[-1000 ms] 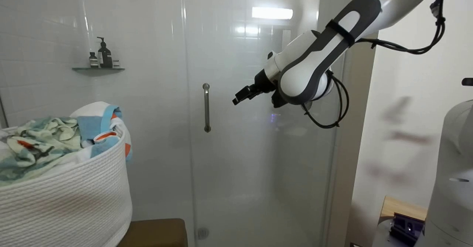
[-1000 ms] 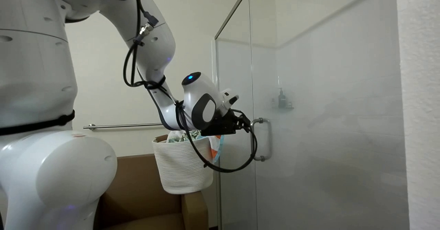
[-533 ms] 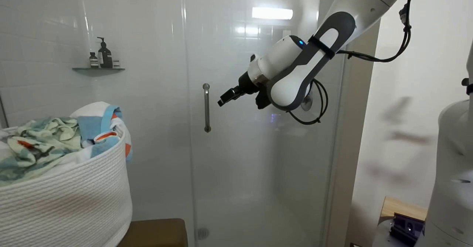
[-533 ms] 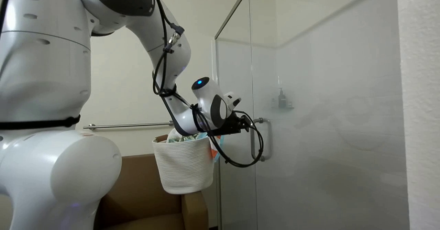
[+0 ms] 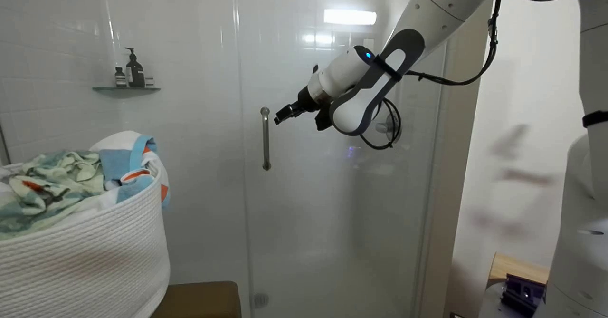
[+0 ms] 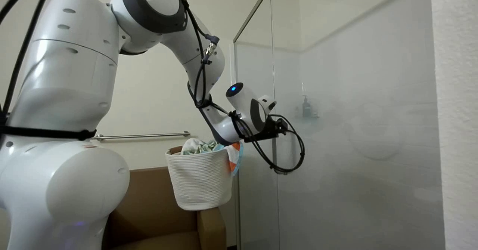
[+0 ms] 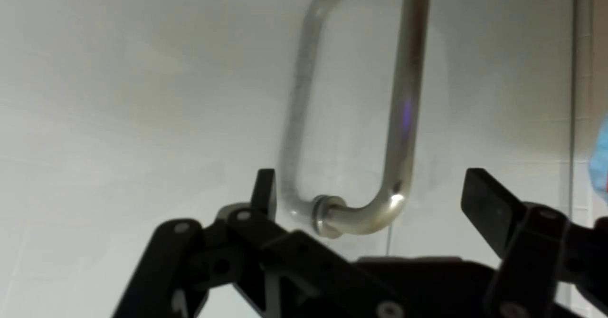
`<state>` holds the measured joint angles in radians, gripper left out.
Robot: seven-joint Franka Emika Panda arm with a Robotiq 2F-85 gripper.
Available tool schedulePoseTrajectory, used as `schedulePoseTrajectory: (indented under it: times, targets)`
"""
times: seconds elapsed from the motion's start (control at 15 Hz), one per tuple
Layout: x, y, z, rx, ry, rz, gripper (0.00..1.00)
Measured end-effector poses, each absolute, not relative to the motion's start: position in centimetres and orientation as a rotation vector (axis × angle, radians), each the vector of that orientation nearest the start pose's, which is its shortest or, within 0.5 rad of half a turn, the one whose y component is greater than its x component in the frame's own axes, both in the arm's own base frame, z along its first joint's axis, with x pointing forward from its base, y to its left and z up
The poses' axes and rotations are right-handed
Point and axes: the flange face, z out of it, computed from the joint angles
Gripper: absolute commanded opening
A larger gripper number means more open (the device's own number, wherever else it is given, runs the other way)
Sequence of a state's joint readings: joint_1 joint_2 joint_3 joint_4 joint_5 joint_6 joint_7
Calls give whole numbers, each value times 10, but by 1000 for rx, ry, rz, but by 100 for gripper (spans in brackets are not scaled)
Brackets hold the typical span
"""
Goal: Open the shower door
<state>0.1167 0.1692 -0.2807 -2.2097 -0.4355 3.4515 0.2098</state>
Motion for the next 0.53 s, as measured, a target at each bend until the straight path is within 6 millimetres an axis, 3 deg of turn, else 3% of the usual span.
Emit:
schedulePoseTrajectory:
  times: [0.2, 0.53]
  targets:
    - [608, -66, 439, -2813, -120, -1687, 100]
    - [623, -74, 437, -2808, -82, -1705, 100]
